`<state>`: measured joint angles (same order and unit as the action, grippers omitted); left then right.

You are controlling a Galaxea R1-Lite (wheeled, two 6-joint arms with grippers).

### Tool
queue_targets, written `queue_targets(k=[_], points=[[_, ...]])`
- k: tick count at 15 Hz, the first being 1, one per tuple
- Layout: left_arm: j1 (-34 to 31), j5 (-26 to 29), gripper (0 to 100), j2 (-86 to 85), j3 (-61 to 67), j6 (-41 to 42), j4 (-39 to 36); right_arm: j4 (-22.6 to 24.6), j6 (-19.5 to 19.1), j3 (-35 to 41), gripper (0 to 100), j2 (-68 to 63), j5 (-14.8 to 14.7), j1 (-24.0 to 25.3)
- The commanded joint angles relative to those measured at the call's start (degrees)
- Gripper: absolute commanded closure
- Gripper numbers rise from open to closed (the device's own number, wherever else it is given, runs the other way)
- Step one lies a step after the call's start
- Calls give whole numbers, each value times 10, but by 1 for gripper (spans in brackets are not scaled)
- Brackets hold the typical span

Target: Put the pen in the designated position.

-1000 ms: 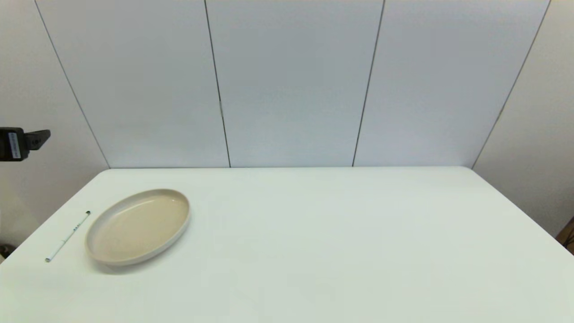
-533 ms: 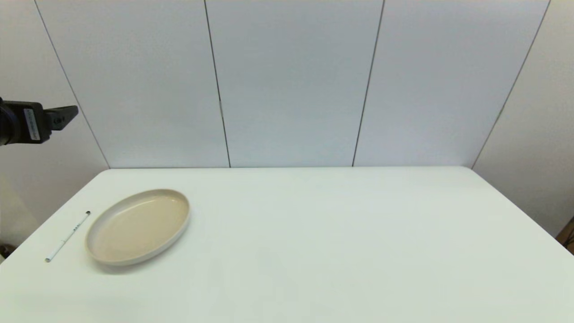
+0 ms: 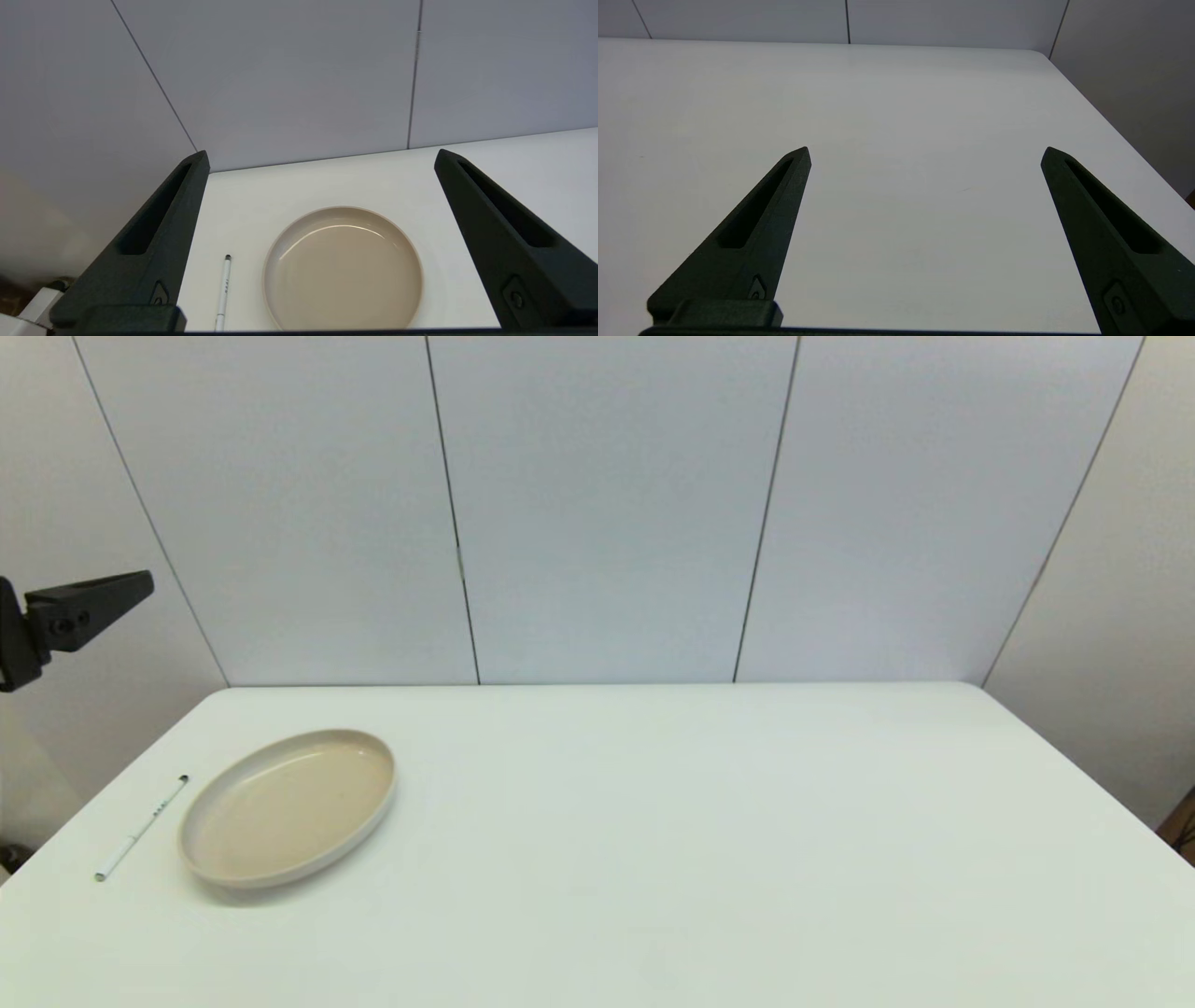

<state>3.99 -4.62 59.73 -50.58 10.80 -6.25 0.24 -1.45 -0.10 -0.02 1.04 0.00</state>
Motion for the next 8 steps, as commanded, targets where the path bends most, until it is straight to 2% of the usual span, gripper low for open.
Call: queue_targets(k=[1, 8], points=[[3, 30, 0, -74, 51, -4, -2, 0, 0, 0, 0, -1, 0, 0], [3, 36, 0, -193, 178, -10, -23, 0, 0, 0, 0, -1, 0, 0]])
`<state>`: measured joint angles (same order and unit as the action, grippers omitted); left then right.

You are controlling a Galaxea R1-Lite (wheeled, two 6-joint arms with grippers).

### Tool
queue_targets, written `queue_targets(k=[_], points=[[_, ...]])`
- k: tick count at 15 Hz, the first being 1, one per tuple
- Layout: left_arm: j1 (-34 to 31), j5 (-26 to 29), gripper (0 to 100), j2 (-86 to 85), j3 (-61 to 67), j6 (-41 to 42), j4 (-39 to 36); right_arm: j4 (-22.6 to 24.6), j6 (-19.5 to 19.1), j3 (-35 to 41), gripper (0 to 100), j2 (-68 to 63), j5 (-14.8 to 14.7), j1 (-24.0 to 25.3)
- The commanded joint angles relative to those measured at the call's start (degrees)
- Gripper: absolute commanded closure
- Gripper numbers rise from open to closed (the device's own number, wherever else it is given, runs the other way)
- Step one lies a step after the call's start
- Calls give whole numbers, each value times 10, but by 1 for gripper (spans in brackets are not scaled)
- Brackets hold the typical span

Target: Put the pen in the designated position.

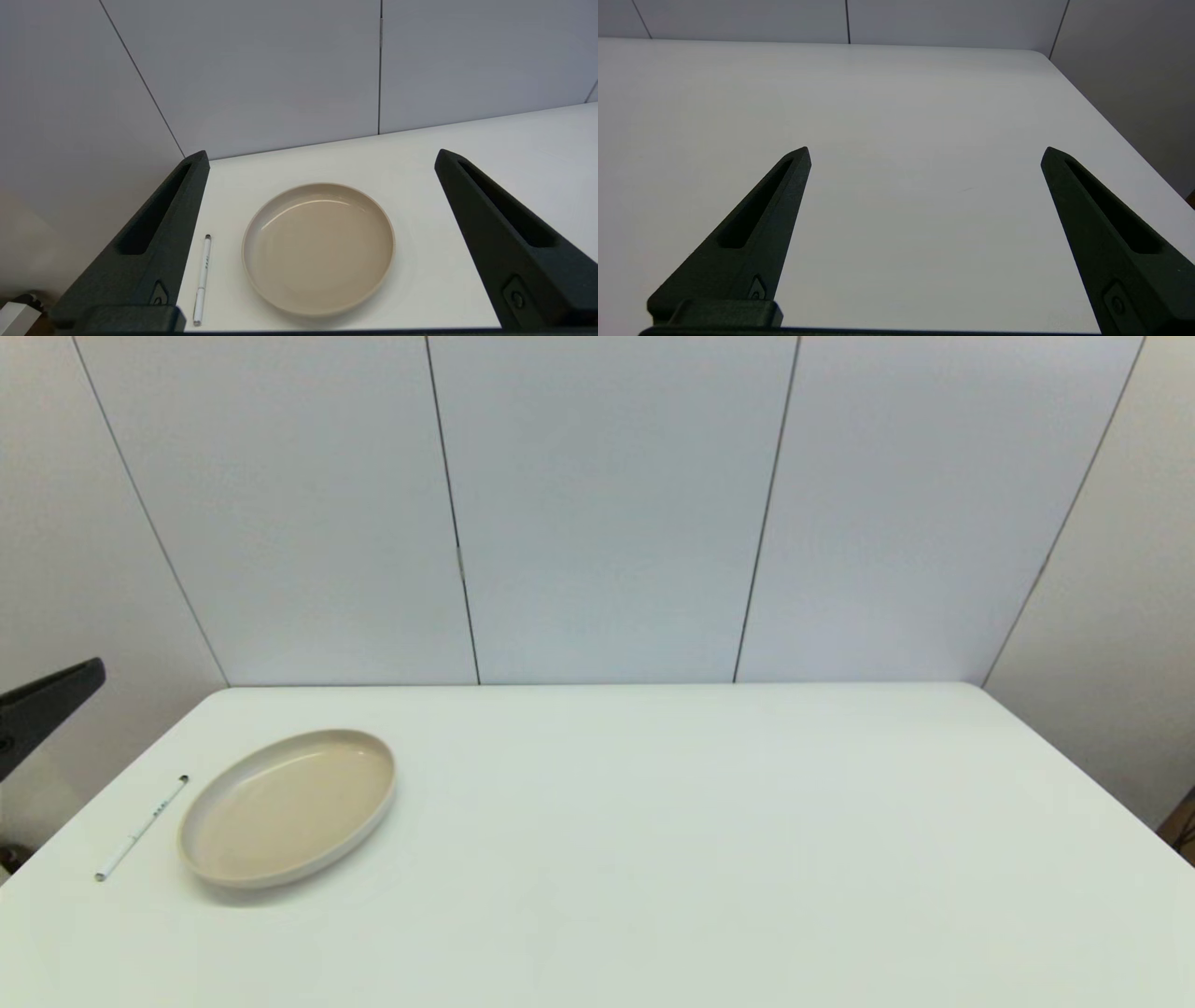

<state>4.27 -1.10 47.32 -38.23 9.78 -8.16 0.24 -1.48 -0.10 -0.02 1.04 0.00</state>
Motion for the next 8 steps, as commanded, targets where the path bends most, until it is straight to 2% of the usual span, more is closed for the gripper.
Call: queue_targets(k=[1, 8], points=[[0, 1, 0, -95, 71, 0, 0, 0, 0, 0, 0, -1, 0, 0], [5, 7, 0, -199, 159, -6, 8, 0, 0, 0, 0, -1, 0, 0]])
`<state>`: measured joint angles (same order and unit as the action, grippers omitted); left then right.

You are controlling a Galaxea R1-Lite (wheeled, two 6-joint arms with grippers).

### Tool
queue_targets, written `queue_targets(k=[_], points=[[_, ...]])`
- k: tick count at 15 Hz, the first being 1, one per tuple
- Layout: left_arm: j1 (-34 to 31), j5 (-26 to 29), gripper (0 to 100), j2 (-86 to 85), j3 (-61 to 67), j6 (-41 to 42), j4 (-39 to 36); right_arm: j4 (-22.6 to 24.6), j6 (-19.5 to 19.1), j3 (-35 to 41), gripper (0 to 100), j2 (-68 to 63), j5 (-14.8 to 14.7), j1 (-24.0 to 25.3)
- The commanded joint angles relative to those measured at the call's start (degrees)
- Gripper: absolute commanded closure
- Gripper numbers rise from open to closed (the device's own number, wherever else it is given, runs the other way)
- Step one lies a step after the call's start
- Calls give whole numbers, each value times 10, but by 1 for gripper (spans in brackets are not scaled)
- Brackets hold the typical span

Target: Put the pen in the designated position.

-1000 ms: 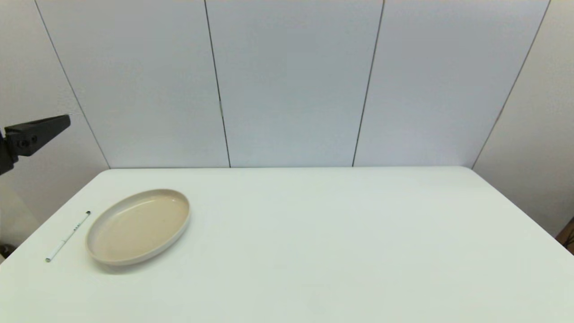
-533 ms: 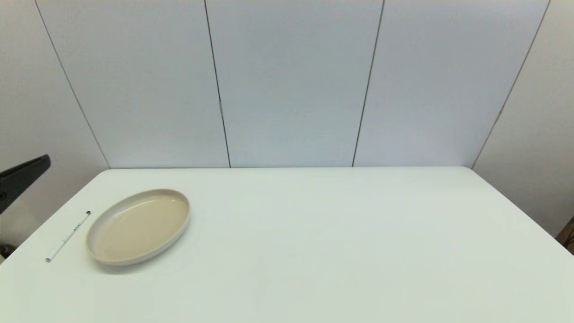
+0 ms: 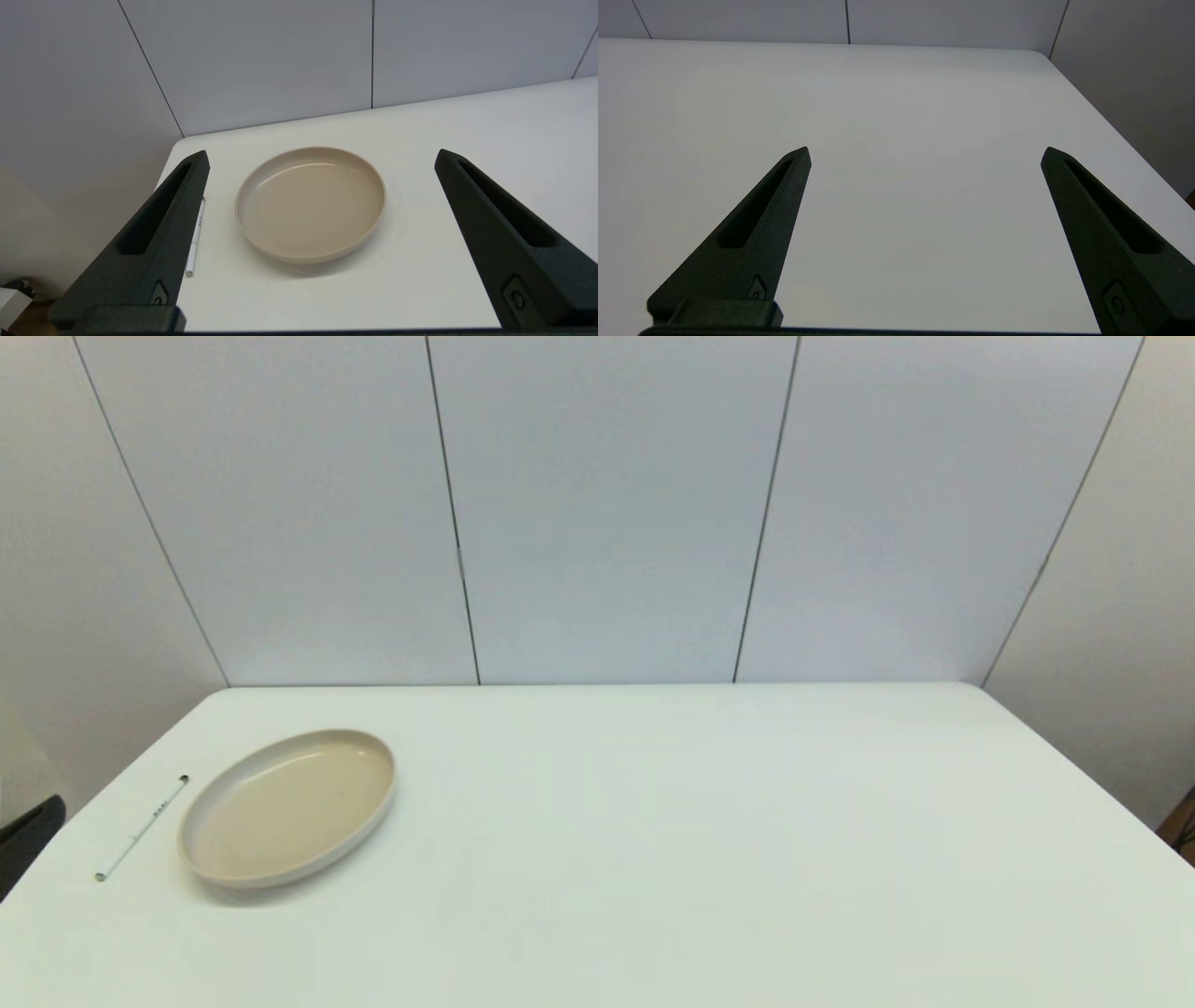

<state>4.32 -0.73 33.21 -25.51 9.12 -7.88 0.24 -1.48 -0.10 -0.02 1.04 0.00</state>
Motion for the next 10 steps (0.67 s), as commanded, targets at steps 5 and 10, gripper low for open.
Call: queue_targets(k=[5, 10], points=[[1, 4, 0, -144, 89, 2, 46, 0, 0, 0, 0, -1, 0, 0], [-25, 4, 0, -173, 141, 2, 44, 0, 0, 0, 0, -1, 0, 0]])
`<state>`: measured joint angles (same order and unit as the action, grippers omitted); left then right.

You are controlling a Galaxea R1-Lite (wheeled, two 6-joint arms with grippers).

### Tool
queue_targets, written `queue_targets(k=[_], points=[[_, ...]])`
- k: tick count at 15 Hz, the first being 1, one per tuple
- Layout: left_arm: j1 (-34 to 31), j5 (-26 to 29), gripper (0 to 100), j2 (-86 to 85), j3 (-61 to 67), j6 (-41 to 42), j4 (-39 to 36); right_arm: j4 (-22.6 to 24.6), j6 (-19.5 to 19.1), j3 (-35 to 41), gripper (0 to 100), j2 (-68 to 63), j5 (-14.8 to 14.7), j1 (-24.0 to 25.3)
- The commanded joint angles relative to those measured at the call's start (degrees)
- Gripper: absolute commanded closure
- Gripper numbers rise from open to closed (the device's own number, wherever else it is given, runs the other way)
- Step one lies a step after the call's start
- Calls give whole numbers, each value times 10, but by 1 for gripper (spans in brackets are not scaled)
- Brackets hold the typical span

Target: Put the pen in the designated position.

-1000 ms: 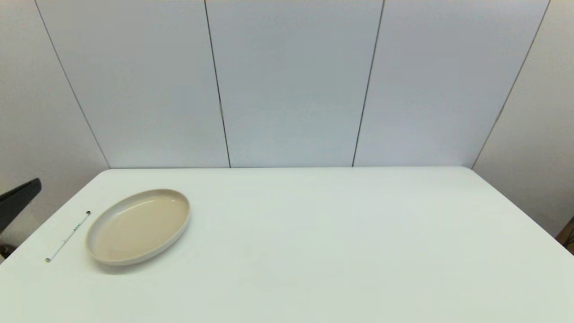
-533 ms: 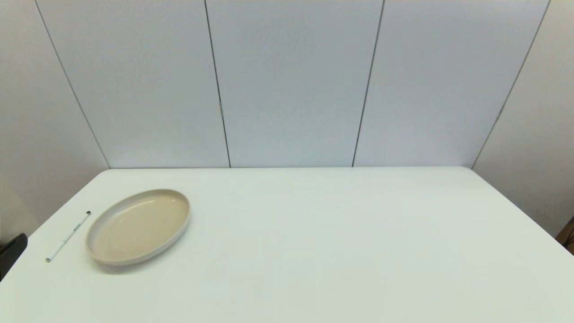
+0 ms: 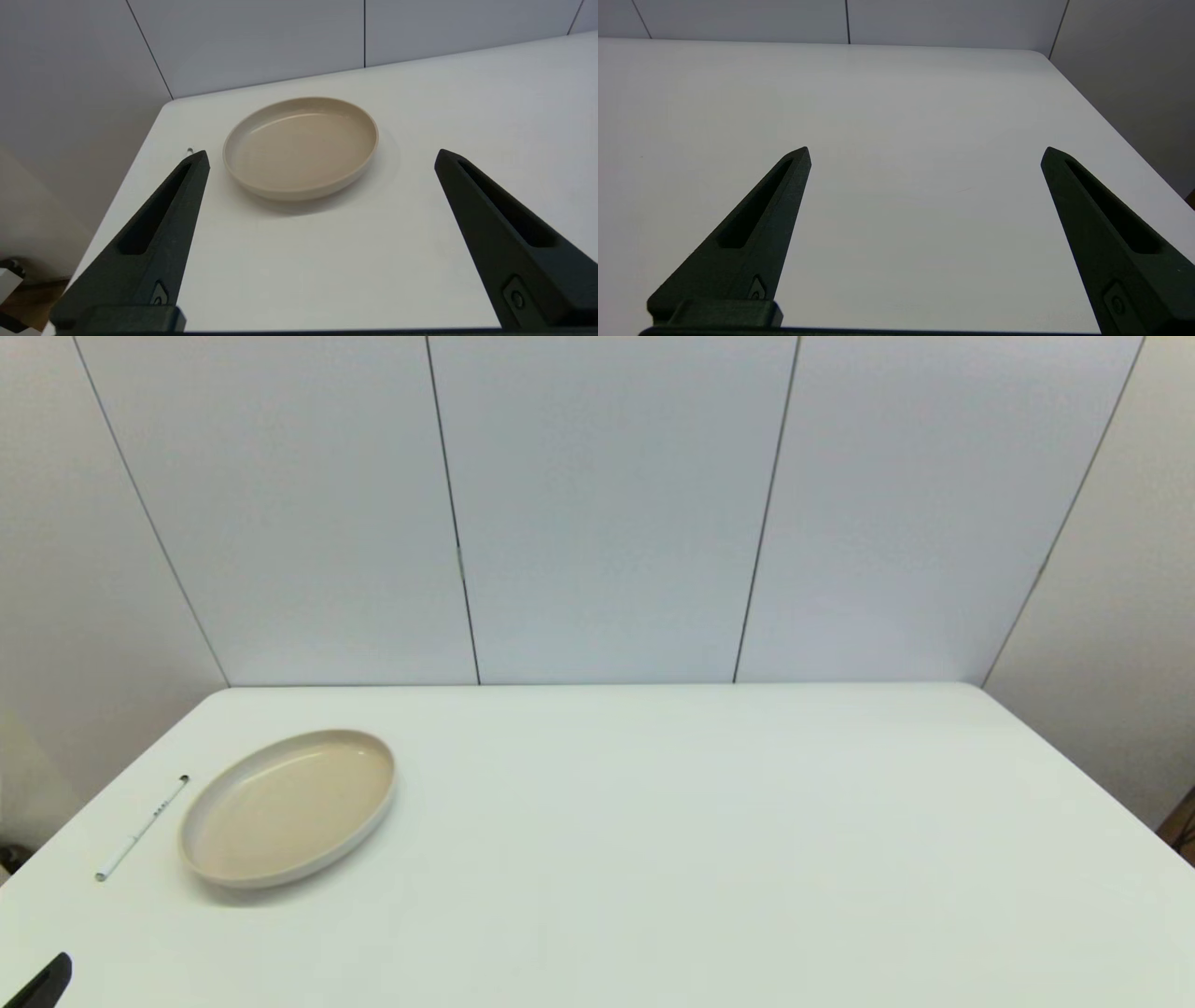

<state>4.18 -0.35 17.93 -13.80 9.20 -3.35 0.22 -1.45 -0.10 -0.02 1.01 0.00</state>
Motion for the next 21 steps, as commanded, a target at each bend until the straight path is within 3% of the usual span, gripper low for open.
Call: queue_targets(k=[1, 3, 13, 21], points=[[-52, 9, 0, -18, 28, -1, -3, 0, 0, 0, 0, -1, 0, 0], [-63, 53, 0, -24, 44, -5, -3, 0, 0, 1, 0, -1, 0, 0], [-44, 40, 0, -171, 138, -7, -10, 0, 0, 0, 0, -1, 0, 0], [-44, 15, 0, -180, 138, -36, 34, 0, 0, 0, 0, -1, 0, 0]])
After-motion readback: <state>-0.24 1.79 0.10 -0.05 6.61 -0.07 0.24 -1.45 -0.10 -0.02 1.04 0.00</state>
